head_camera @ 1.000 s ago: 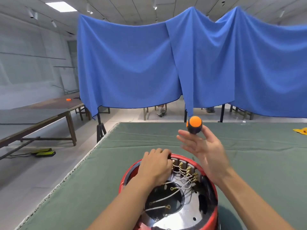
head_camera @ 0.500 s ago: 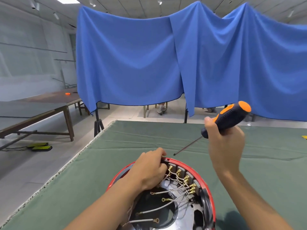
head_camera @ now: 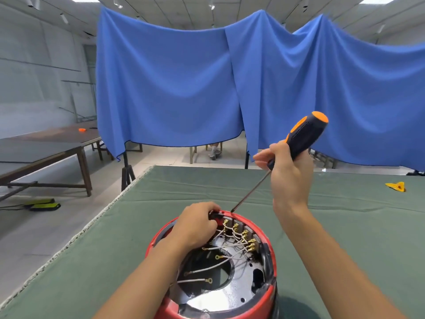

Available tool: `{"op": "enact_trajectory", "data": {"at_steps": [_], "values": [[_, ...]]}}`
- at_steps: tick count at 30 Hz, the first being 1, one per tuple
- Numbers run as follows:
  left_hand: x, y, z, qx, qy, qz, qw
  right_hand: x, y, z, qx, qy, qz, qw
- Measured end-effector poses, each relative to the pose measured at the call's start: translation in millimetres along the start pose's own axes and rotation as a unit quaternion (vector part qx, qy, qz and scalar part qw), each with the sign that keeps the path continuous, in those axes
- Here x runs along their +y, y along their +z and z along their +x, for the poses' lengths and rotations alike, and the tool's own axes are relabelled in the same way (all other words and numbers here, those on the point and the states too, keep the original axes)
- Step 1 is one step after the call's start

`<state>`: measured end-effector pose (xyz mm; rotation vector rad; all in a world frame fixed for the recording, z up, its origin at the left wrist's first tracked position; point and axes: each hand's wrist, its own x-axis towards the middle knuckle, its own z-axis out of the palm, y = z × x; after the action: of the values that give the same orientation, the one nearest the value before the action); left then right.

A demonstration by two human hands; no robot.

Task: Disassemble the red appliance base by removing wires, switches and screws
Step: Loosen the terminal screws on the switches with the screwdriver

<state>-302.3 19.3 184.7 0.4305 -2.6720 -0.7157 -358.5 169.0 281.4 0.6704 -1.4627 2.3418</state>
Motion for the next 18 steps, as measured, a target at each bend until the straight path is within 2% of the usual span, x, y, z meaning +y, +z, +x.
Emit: {"op": "enact_trajectory", "data": {"at_steps": [3, 5, 12, 18], "values": [[-1, 1, -1, 0.001, 0.006, 0.007, 1.000, -7, 10, 6, 0.024, 0.069, 0.128, 0.989], [-1, 2, 0, 0.006, 0.016, 0.014, 1.000, -8, 17, 10, 0.036, 0.091, 0.161, 0.982], [-6, 3, 6, 0.000, 0.065, 0.054, 0.996, 2, 28, 5, 0.042, 0.024, 0.122, 0.991], [-6, 4, 6, -0.009, 0.070, 0.071, 0.995, 1, 30, 3, 0.041, 0.028, 0.128, 0.991]]}}
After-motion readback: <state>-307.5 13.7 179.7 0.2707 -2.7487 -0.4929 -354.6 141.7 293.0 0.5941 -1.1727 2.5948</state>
